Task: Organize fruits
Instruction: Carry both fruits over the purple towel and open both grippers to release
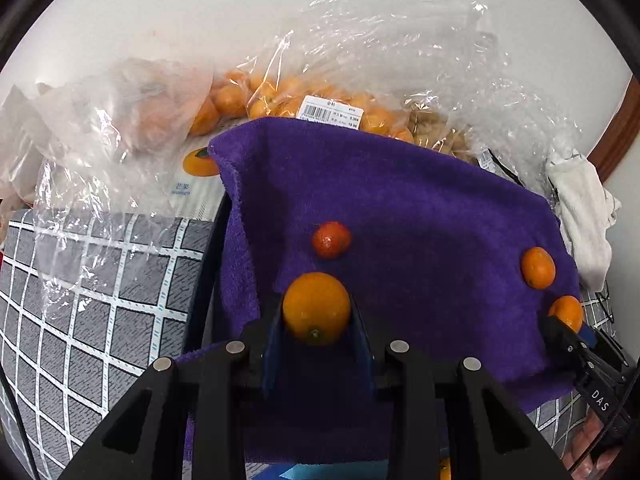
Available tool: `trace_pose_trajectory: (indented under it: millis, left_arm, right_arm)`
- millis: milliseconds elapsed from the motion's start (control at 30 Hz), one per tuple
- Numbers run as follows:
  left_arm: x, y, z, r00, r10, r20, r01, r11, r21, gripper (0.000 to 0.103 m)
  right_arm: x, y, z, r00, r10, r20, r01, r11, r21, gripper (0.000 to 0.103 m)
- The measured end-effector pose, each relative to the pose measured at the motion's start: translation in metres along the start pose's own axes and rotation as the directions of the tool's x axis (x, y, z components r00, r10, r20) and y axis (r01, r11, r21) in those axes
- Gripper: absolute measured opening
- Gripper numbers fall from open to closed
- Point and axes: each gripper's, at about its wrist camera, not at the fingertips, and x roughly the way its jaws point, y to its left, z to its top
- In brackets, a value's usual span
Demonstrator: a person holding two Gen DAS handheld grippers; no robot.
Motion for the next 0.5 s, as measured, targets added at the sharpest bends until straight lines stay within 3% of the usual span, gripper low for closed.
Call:
trace_pose_trajectory:
  millis: [300, 500]
  left_arm:
    - [0.0, -0.001, -0.004, 1.0, 0.015, -0.019, -0.015, 0.999, 0.033, 0.031]
    - [-0.021, 0.006, -0.009, 0.999, 0.038, -0.019, -0.038, 0.999, 0.02, 0.042]
  right_arm:
    - [0.001, 0.002, 0.001, 1.0, -0.01, -0.006, 0.01, 1.0, -0.007, 0.043]
    - [-0.017, 0.002, 0.003, 0.999, 0.011, 0.051, -0.01, 1.0, -0.004, 0.061]
